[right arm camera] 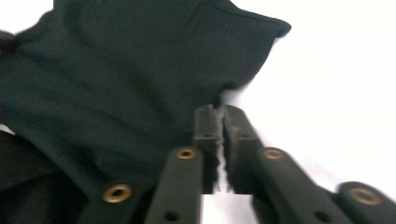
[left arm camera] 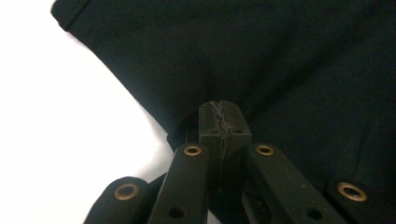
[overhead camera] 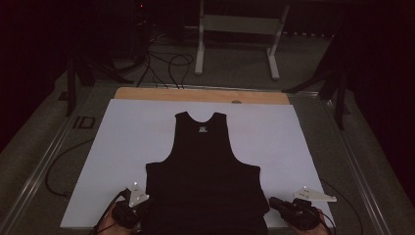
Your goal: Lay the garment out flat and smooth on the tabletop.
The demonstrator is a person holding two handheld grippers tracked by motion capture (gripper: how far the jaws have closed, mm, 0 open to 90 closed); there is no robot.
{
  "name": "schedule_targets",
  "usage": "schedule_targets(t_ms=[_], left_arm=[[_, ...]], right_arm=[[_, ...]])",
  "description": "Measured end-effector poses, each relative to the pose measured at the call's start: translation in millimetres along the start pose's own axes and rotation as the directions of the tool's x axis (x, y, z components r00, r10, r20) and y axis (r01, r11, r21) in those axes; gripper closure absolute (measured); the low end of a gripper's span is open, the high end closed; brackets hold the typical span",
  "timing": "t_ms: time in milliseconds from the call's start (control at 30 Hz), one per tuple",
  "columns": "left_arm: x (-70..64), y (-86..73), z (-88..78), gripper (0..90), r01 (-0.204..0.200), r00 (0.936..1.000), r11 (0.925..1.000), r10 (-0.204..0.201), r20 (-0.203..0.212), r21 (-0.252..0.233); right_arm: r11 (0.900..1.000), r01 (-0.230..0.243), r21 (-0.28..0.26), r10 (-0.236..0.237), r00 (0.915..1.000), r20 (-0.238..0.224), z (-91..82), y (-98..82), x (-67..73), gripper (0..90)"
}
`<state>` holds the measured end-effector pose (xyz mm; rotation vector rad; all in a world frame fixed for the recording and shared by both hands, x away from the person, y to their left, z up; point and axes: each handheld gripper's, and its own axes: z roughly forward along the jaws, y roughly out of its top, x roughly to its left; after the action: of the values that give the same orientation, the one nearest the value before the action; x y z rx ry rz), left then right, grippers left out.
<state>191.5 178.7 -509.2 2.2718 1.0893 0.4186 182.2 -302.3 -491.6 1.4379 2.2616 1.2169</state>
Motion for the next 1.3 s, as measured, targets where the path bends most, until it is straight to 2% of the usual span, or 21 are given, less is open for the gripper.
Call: schedule_targets(t_ms=[33,67,133,233,300,500,600,733,800,833,867,933,1000,1033,1067,1100,1133,1200,1300], left_arm=[[0.0,0.0,0.0,89.2,0.000,1.0000,1.0000,0.000,0.000,0.000],[-0.6,-0.4,-1.9,89.2,-0.004,0.9999,0.9997,0.004,0.010,-0.022],[-3.1,0.2,-6.6,88.4,-0.012,0.9998,0.9980,0.013,0.018,-0.063],[-7.2,-0.5,-14.3,85.8,-0.024,0.9980,0.9935,0.031,0.056,-0.111],[-10.4,-3.2,-17.3,83.7,-0.026,0.9963,0.9918,0.036,0.078,-0.125],[-18.2,-10.8,-25.7,77.4,-0.017,0.9894,0.9863,0.040,0.139,-0.164],[-20.9,-12.6,-26.2,75.7,-0.021,0.9875,0.9865,0.046,0.151,-0.162],[-24.6,-13.9,-26.8,75.0,-0.025,0.9839,0.9857,0.054,0.170,-0.166],[-25.1,-14.1,-27.4,74.8,-0.024,0.9819,0.9854,0.055,0.181,-0.169],[-26.6,-14.9,-28.2,74.8,-0.020,0.9793,0.9845,0.054,0.195,-0.174],[-27.7,-15.3,-28.4,74.8,-0.021,0.9776,0.9840,0.057,0.203,-0.177],[-30.2,-15.8,-28.7,74.8,-0.028,0.9740,0.9836,0.067,0.216,-0.178],[-32.5,-15.8,-27.5,73.8,-0.036,0.9697,0.9843,0.077,0.232,-0.173],[-32.5,-15.8,-27.5,73.2,-0.036,0.9697,0.9843,0.077,0.232,-0.173],[-34.1,-15.3,-25.3,73.2,-0.046,0.9668,0.9853,0.085,0.241,-0.164],[-35.0,-14.8,-23.9,72.1,-0.050,0.9652,0.9858,0.089,0.246,-0.160],[-35.4,-14.4,-23.0,71.4,-0.055,0.9642,0.9864,0.092,0.248,-0.155],[-36.5,-13.2,-20.2,68.9,-0.061,0.9639,0.9872,0.096,0.248,-0.148],[-36.5,-10.6,-14.1,65.6,-0.060,0.9682,0.9898,0.089,0.234,-0.129]], right_arm=[[1.000,0.000,0.000,0.000,1.0000,0.000,0.0,0.0,0.0,80.5],[1.000,0.003,-0.005,-0.003,0.9999,-0.012,-0.7,-0.3,0.8,79.3],[0.999,0.030,-0.033,-0.031,0.9990,-0.032,-4.8,-0.8,4.5,76.0],[0.997,0.073,-0.036,-0.075,0.9944,-0.074,-8.3,-4.4,9.6,74.9],[0.994,0.112,-0.011,-0.113,0.9862,-0.121,-6.7,-8.5,15.0,73.1],[0.975,0.218,0.041,-0.207,0.9602,-0.188,2.5,-13.9,31.1,73.2],[0.972,0.233,0.036,-0.223,0.9570,-0.185,2.5,-14.4,33.5,72.2],[0.974,0.219,-0.050,-0.225,0.9588,-0.174,-7.9,-13.0,31.5,70.3],[0.974,0.220,-0.061,-0.227,0.9576,-0.177,-8.9,-12.9,31.6,69.8],[0.969,0.232,-0.080,-0.242,0.9550,-0.171,-10.3,-12.9,32.8,68.1],[0.966,0.243,-0.086,-0.255,0.9487,-0.188,-10.7,-12.6,34.5,68.4],[0.962,0.266,-0.063,-0.274,0.9339,-0.230,-7.0,-13.3,37.8,71.9],[0.953,0.304,-0.005,-0.295,0.9204,-0.256,1.0,-14.9,43.1,74.3],[0.953,0.304,-0.005,-0.295,0.9204,-0.256,1.0,-14.9,43.1,74.3],[0.949,0.315,0.030,-0.297,0.9197,-0.256,5.6,-15.8,46.3,75.4],[0.936,0.343,0.079,-0.314,0.9147,-0.255,13.9,-16.6,47.6,76.1],[0.933,0.346,0.099,-0.315,0.9190,-0.237,17.8,-16.6,47.8,76.1],[0.936,0.334,0.110,-0.305,0.9264,-0.221,22.5,-14.5,45.9,74.6],[0.939,0.330,0.099,-0.308,0.9323,-0.190,26.8,-10.4,44.2,67.6]])
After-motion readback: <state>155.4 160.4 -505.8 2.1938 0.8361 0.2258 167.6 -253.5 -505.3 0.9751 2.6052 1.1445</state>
